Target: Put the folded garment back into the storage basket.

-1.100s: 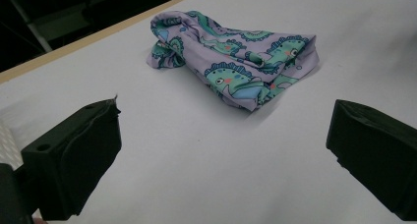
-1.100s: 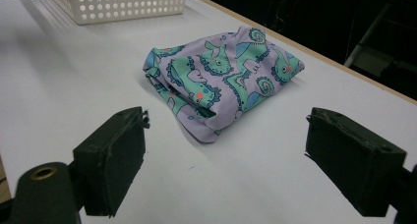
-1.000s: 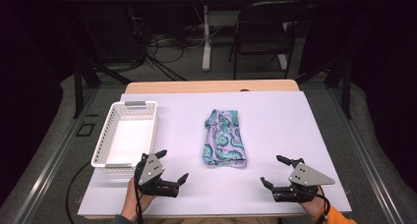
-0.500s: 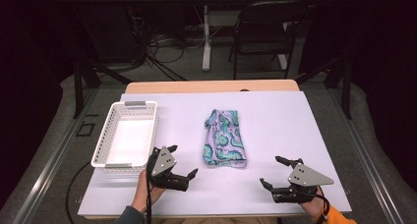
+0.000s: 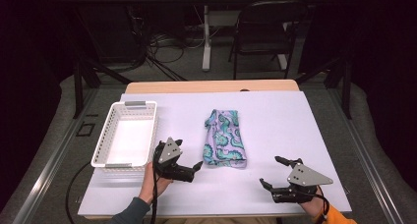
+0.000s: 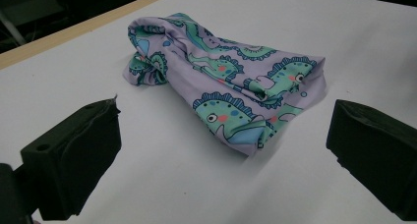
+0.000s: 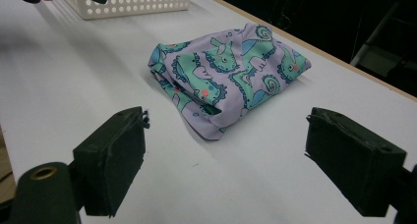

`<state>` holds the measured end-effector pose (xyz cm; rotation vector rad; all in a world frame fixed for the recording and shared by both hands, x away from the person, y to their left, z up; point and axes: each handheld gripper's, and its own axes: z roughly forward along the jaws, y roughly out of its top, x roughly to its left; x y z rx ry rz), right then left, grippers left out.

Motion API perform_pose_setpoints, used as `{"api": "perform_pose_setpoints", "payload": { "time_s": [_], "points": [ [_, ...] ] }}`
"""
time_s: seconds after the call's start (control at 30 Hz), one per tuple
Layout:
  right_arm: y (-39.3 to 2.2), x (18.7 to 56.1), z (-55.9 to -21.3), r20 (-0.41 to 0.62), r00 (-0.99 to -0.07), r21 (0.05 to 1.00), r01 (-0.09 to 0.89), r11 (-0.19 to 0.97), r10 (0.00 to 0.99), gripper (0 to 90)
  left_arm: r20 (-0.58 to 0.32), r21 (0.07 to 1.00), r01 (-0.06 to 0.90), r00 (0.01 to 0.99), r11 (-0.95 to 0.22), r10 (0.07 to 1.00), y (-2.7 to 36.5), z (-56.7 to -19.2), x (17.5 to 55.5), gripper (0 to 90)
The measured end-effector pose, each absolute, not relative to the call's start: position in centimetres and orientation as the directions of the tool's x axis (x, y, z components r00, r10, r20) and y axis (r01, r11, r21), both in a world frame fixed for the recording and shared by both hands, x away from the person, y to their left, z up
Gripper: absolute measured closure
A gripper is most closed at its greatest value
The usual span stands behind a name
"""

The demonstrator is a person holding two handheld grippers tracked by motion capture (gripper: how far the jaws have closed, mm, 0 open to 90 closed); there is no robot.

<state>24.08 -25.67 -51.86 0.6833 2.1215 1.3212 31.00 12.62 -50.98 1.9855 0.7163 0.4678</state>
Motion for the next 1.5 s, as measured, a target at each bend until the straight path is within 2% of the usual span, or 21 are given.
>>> {"api": "perform_pose_setpoints", "payload": {
  "time_s": [0.23,0.6,1.07,1.5],
  "points": [
    [-25.6,24.0,-51.9,-0.183,-0.727,0.911,0.128,0.393,0.662,14.6,0.041,0.87,0.294,0.758,-0.397,0.65,11.7,-50.8,32.2,0.3],
    [-25.6,24.0,-51.9,-0.182,-0.724,0.91,0.131,0.393,0.665,14.6,0.001,0.866,0.333,0.745,-0.373,0.667,10.9,-50.5,33.8,0.2],
    [-25.6,24.0,-51.9,-0.186,-0.727,0.909,0.128,0.397,0.661,14.6,-0.069,0.817,0.449,0.701,-0.363,0.71,9.8,-50.6,36.6,0.1],
    [-25.7,23.9,-51.8,-0.191,-0.728,0.909,0.123,0.399,0.659,14.6,-0.1,0.774,0.516,0.672,-0.367,0.734,8.2,-51.0,38.6,0.0]
  ]
}}
